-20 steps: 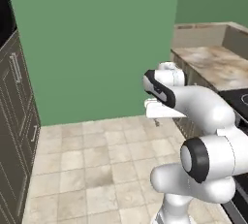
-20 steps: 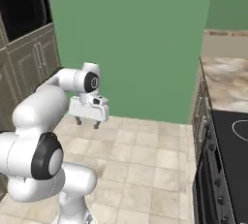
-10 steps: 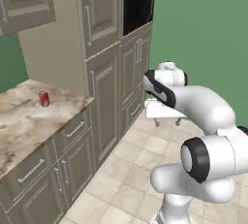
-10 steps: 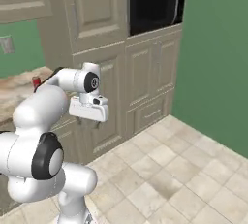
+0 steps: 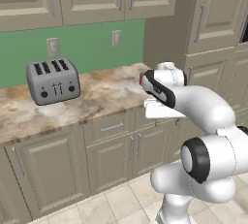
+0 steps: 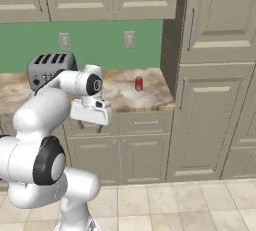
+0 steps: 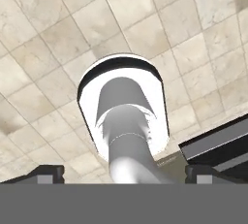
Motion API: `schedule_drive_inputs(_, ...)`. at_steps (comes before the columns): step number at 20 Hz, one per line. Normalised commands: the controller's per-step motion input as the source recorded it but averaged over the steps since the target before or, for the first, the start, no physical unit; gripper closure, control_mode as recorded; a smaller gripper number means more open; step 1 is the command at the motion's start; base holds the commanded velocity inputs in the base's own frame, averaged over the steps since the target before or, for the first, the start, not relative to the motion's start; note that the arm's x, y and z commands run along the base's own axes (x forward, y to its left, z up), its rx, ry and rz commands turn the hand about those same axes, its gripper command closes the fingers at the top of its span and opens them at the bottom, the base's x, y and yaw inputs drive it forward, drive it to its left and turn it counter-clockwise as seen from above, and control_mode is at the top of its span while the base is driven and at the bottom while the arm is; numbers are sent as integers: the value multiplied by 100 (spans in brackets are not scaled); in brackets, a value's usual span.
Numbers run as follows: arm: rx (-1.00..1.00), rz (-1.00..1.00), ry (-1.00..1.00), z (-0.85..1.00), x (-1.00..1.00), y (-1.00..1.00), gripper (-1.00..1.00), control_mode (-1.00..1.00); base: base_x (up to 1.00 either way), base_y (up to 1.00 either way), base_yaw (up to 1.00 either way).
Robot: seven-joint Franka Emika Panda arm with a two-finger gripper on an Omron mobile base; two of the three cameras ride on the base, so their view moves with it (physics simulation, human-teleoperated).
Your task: Four empty soda cans are scattered around the kitchen. Gather all the cans and cluster them next to the stove for recycling.
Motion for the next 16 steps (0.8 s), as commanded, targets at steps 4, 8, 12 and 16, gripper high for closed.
schedule_drive_inputs(4, 0, 0, 0, 0, 0, 0, -100, 100, 52, -26, 32)
schedule_drive_inputs(8, 0, 0, 0, 0, 0, 0, -100, 100, 70, -24, 17)
schedule_drive_inputs(12, 0, 0, 0, 0, 0, 0, -100, 100, 75, -31, 2)
schedule_drive_inputs(16, 0, 0, 0, 0, 0, 0, -100, 100, 69, -37, 0)
